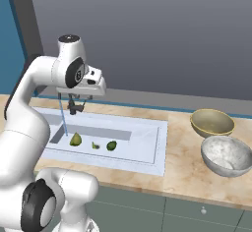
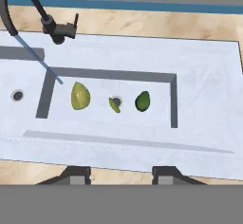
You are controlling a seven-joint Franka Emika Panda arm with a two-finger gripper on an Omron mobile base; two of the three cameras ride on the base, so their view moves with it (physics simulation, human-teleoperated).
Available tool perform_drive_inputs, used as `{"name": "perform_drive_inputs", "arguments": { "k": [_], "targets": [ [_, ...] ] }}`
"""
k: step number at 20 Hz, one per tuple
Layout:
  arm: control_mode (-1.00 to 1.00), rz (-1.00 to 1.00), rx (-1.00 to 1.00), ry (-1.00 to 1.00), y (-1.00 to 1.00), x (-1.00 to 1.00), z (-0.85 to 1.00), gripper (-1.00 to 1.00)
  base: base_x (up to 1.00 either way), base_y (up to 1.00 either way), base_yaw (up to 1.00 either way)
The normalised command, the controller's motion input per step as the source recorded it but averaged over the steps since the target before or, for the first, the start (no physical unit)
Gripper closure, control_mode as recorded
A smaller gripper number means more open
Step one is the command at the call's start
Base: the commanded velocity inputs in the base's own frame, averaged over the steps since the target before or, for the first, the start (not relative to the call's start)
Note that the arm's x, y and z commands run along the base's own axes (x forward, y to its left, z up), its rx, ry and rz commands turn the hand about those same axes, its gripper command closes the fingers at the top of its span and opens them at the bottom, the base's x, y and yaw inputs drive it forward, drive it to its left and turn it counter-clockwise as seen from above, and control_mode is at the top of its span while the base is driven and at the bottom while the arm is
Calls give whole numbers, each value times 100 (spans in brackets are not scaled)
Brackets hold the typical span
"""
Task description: Pick the lemon wedges from the sink and place them in one bowl. Place the avocado in the other bowl. Then turn off the sink faucet.
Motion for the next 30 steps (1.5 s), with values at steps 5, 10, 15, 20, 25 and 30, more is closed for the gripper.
{"name": "perform_drive_inputs", "arguments": {
  "k": [5, 10, 15, 20, 25, 30],
  "targets": [
    [-100, 0, 0, 1, 0, 0, -21, -100, 0, 0, 0],
    [-100, 0, -1, 5, -1, 23, -56, -100, 0, 0, 0],
    [-100, -3, -4, 4, 0, 48, -50, -100, 0, 0, 0],
    [-100, -2, -2, 1, 0, 33, -43, -100, 0, 0, 0],
    [-100, 0, 0, 0, -1, 6, -36, -100, 0, 0, 0],
    [-100, 0, 0, 0, -7, 3, -38, -100, 0, 0, 0]
  ]
}}
